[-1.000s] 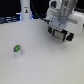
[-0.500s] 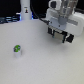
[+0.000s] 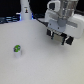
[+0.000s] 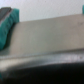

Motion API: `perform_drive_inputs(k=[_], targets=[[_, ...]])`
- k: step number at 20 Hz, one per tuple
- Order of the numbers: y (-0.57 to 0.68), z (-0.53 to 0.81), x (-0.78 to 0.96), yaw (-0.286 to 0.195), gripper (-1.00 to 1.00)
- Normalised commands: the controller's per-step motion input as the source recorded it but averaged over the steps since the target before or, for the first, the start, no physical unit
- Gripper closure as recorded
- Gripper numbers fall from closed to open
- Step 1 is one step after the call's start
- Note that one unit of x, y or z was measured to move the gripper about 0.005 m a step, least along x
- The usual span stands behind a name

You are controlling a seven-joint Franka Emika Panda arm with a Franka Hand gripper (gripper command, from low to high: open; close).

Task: Open the kcup holder, insert the kcup into the holder, and close the kcup holder

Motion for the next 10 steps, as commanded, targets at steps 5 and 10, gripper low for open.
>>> perform_drive_inputs(k=[5,10], targets=[[-0.29,0.18,0.72,-0.042,1.0],[-0.31,0.18,0.82,-0.047,1.0]])
